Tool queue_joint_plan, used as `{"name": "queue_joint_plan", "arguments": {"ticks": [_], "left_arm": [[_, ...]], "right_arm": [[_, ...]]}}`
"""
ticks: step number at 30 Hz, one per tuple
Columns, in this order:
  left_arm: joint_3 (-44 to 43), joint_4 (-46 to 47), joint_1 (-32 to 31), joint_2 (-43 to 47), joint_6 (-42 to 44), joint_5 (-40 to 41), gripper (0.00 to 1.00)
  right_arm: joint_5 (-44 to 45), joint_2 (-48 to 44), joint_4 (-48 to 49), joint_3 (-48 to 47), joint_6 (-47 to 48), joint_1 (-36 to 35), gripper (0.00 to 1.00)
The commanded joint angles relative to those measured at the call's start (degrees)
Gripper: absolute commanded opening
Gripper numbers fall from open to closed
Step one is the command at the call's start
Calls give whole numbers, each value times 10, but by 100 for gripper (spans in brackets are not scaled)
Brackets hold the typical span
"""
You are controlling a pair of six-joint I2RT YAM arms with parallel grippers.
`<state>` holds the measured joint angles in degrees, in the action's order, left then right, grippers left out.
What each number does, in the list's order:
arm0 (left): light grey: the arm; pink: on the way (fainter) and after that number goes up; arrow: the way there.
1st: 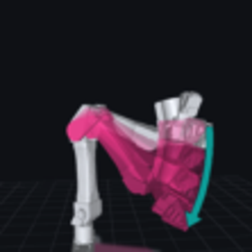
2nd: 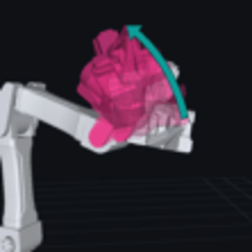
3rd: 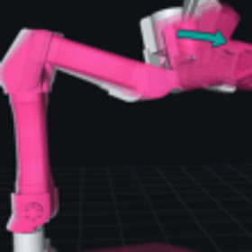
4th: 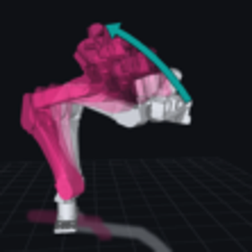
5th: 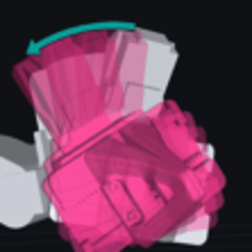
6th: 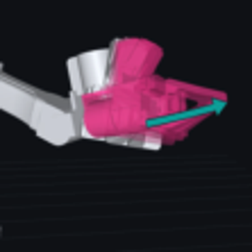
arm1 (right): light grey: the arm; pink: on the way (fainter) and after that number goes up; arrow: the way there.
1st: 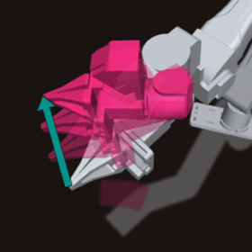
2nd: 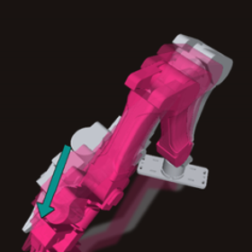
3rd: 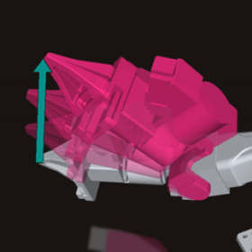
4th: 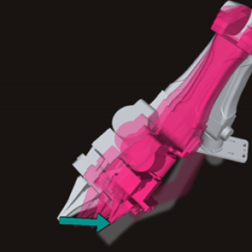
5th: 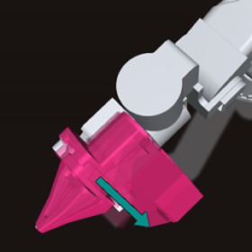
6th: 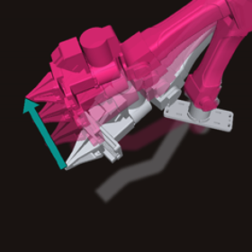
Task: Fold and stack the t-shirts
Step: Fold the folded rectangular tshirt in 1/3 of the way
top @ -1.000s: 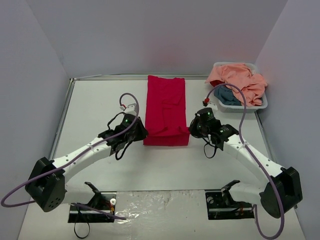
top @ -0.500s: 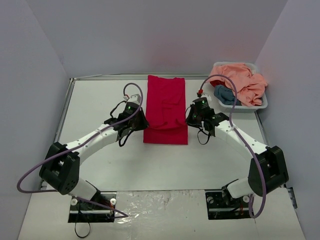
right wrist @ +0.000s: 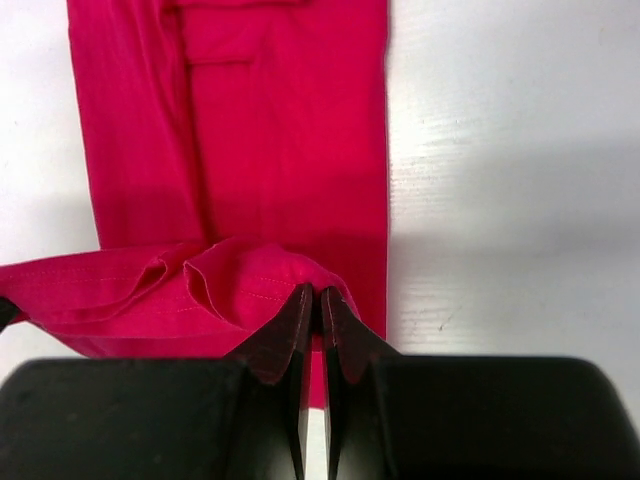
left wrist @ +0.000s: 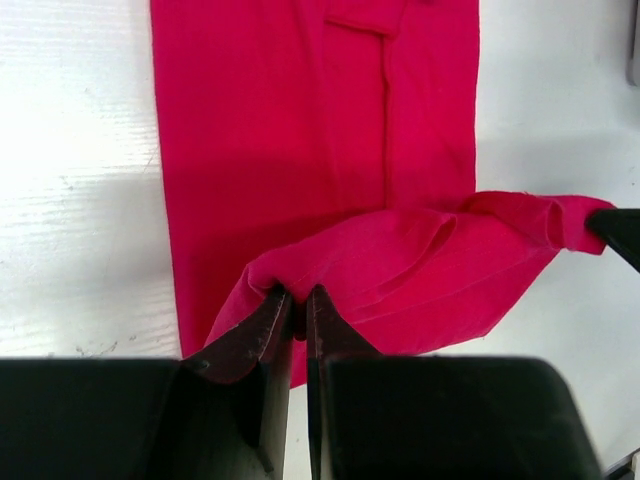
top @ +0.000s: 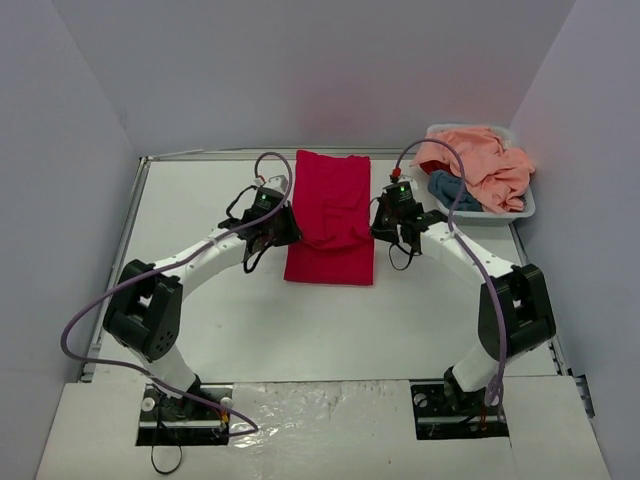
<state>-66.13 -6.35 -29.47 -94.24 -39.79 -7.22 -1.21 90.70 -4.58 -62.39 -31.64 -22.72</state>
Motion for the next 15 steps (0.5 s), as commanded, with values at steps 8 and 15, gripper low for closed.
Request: {"name": "queue_joint_plan", "arguments": {"ticks": [8,15], "left_arm": [[-88,1,21,-34,26,-18,2],[-118,5,37,-74,34,-36,2]], "right_arm": [[-24,63,19,-84,24,20,0],[-34,105,19,-122,32,29,0]]}}
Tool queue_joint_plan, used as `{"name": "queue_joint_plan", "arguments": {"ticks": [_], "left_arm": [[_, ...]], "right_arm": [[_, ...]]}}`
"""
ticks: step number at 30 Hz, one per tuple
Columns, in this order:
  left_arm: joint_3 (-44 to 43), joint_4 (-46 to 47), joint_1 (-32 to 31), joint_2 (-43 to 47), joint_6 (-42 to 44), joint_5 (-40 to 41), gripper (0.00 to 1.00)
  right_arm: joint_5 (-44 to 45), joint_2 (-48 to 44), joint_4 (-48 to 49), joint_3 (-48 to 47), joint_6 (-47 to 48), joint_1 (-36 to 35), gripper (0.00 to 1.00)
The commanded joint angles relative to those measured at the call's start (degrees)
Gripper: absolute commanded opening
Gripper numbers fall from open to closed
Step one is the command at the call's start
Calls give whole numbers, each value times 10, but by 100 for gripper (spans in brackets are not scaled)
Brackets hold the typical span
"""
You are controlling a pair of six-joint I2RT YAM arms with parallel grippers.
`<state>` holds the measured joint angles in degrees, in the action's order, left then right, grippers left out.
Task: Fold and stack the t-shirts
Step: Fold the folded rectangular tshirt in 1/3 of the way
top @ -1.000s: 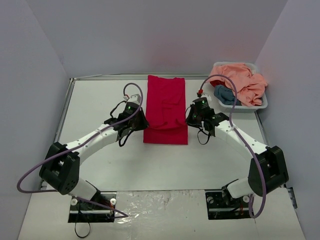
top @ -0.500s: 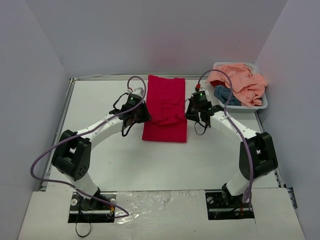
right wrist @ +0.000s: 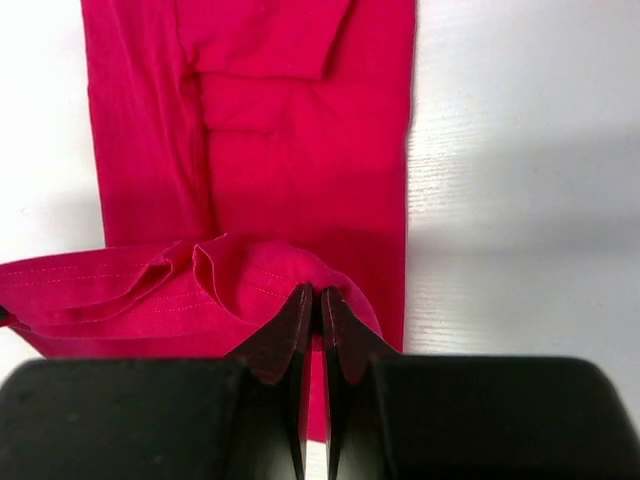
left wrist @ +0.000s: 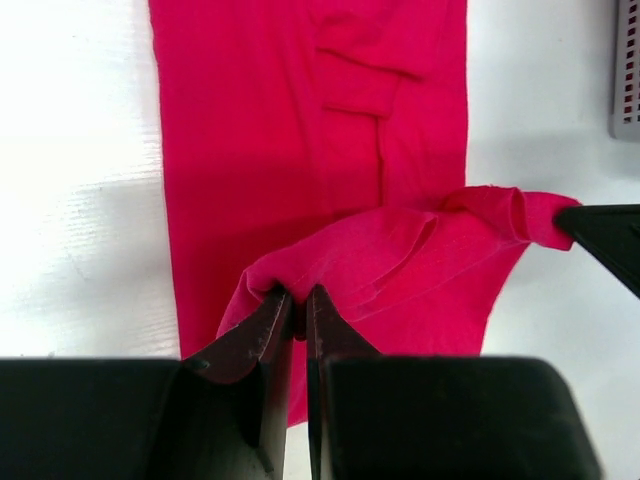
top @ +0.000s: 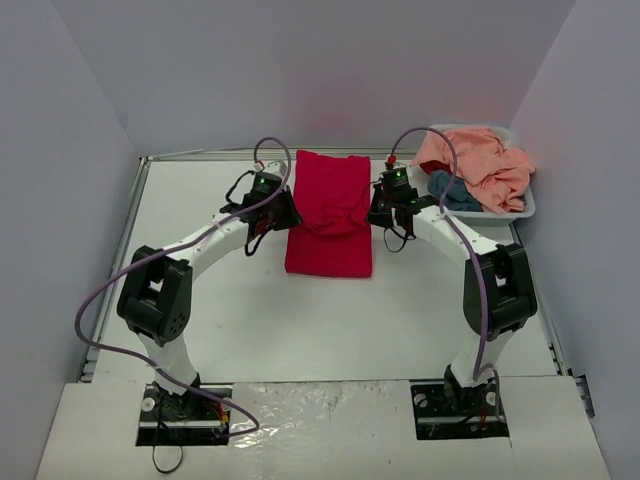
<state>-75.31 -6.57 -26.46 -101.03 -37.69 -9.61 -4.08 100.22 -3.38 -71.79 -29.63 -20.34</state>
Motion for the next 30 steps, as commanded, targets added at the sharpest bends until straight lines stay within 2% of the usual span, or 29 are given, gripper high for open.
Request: {"name": "queue_joint_plan", "arguments": {"ticks": [1,13,30], "left_arm": [[-29,8,10,-8,14,-13,2],[-76,18,21,-60,42,-39,2],[-107,16,28,-101,51,-36,2]], "right_arm": [[-6,14,7,-34,12,6,0],[-4,48,7,-63,26,22,0],[-28,111,7,-109,35,37,0]]}}
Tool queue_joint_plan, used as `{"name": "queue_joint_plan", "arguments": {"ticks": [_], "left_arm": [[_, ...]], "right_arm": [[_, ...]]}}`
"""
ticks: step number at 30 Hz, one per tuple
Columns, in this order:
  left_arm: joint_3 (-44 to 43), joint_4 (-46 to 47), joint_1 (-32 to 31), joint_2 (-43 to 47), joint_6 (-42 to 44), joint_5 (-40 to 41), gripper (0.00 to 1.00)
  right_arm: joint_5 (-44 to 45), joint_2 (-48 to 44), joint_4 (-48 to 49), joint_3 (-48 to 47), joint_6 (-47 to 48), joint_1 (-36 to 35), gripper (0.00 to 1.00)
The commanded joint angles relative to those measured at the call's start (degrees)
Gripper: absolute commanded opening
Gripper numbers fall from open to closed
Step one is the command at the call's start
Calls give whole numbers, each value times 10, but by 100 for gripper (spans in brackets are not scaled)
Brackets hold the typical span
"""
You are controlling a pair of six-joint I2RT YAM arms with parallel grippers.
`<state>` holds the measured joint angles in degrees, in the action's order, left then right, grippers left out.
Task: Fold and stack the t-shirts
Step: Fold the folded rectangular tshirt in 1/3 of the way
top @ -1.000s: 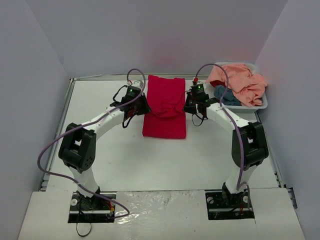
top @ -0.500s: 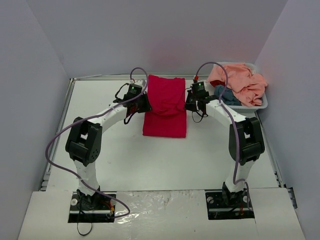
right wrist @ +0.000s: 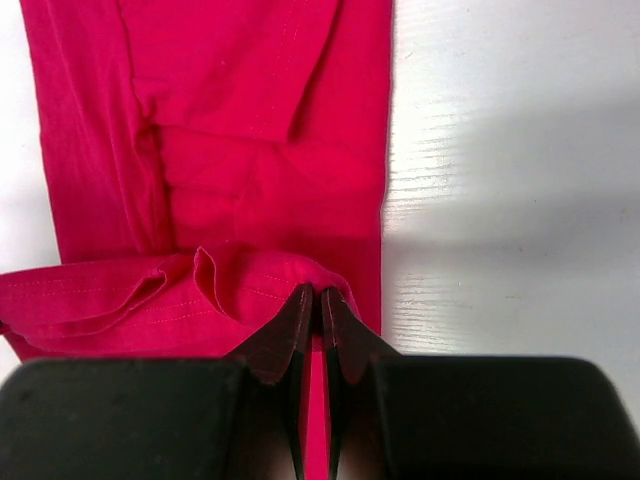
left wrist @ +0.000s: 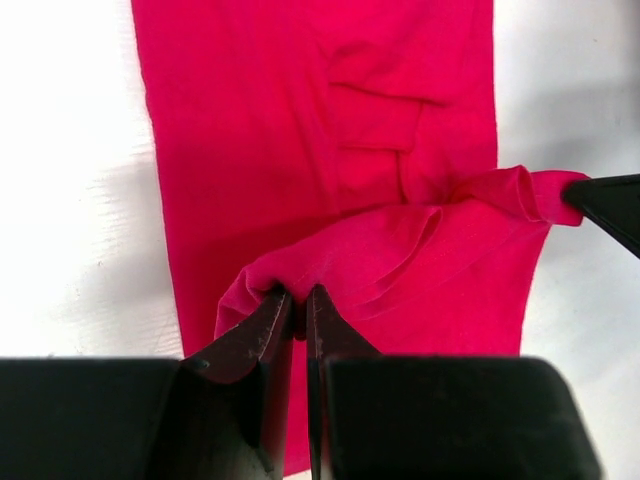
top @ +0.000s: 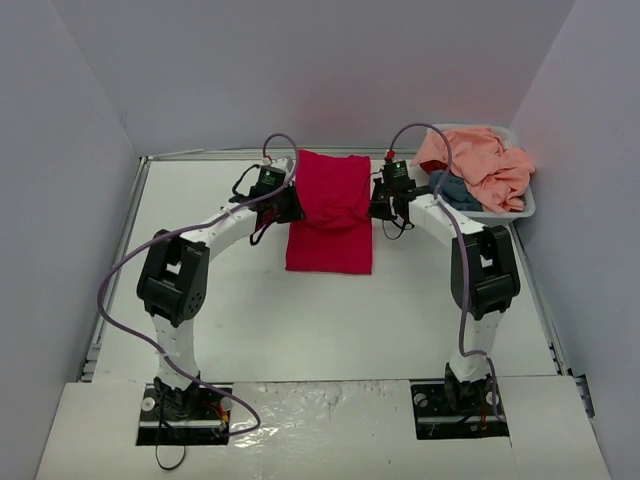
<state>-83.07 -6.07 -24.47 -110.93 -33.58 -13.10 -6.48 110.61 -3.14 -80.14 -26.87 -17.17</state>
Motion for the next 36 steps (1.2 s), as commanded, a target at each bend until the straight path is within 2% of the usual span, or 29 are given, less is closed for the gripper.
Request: {"name": "queue_joint_plan", "arguments": {"ticks": [1,31,33,34,36], "left_arm": [[-32,10,8,-4,11,-1,2],[-53,12,17,-48,17,-2,4],[-54,10,17,-48,17,1,11],[-54,8,17,-47,16,6,23],[-55,6,17,-46,16,11,31]], "right_arm": [[-4,11,4,-29,9,6,0],[-20,65,4,-58,13,21,0],[-21,68,4,-59,13,21,21],[-23,69,4,-61,13,21,40],[-24,70,4,-61,13,21,51]]}}
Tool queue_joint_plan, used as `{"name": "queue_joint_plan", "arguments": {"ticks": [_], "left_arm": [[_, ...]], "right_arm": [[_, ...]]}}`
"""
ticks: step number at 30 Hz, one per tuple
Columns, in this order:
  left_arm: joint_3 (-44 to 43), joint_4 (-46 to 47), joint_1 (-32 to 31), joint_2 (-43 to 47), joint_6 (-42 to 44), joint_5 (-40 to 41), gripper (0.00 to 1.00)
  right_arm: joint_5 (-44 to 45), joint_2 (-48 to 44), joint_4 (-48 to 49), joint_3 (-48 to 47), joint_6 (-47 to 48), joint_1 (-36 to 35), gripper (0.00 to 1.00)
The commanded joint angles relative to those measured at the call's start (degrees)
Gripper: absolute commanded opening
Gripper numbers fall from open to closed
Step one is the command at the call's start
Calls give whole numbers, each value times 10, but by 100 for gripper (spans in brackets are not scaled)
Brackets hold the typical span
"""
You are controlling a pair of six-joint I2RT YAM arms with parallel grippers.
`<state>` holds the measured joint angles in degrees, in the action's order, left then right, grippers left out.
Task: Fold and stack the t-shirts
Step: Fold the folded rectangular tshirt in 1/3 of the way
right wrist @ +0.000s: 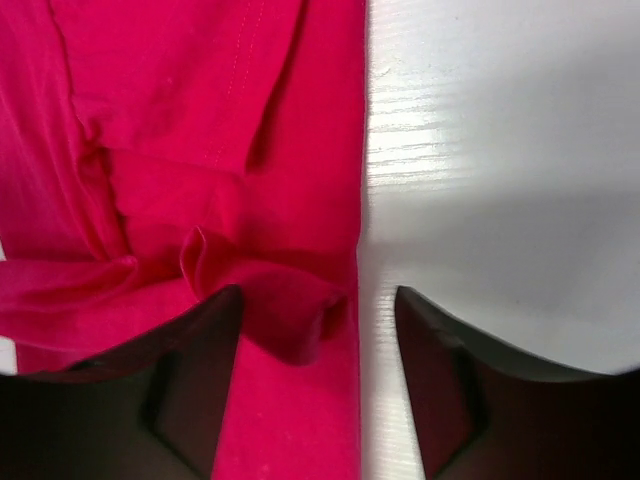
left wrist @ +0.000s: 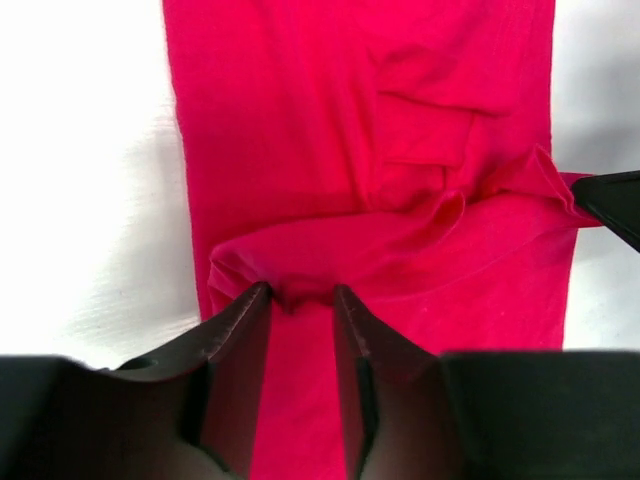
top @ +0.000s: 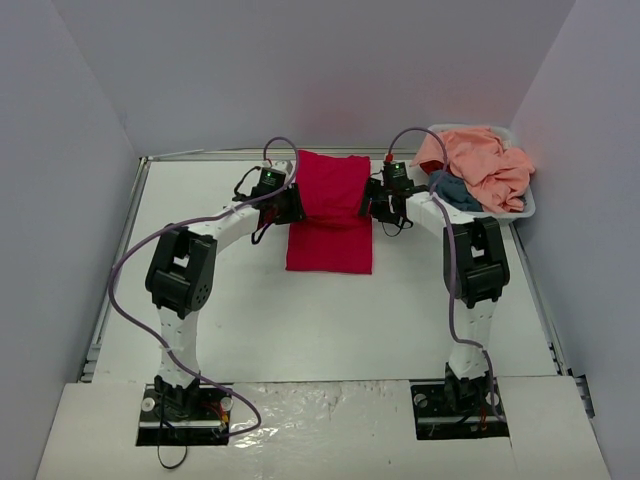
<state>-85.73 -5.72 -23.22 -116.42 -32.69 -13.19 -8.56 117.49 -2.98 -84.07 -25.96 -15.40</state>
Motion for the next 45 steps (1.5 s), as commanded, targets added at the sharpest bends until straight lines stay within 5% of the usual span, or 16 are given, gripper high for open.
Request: {"name": "queue_joint_plan", "arguments": {"ticks": [1,5,15,29,32,35,45], "left_arm": [[-29,-4,5,9,7,17,34],[-35,-11,5,15,7,26,42],[-48,-34,5,44,6,39,43],[55,-11,2,125,-16,40,42],[70,-8,-2,136,-16,41,38],[82,-4,-3,140,-20,30,33],[176,0,-16,191,-31,39,31]], "right_arm": [[-4,2,3,-21,4,3,61],[-5,-2,2,-20,4,5,63],[-3,-38,1,-16,1,8,67],[-3,-118,1,29,-7,8,68],[-8,-127,0,38,-6,7,64],[-12,-136,-1,57,-4,4,45],[-7,-221,-15,156,1,-2,47]]}}
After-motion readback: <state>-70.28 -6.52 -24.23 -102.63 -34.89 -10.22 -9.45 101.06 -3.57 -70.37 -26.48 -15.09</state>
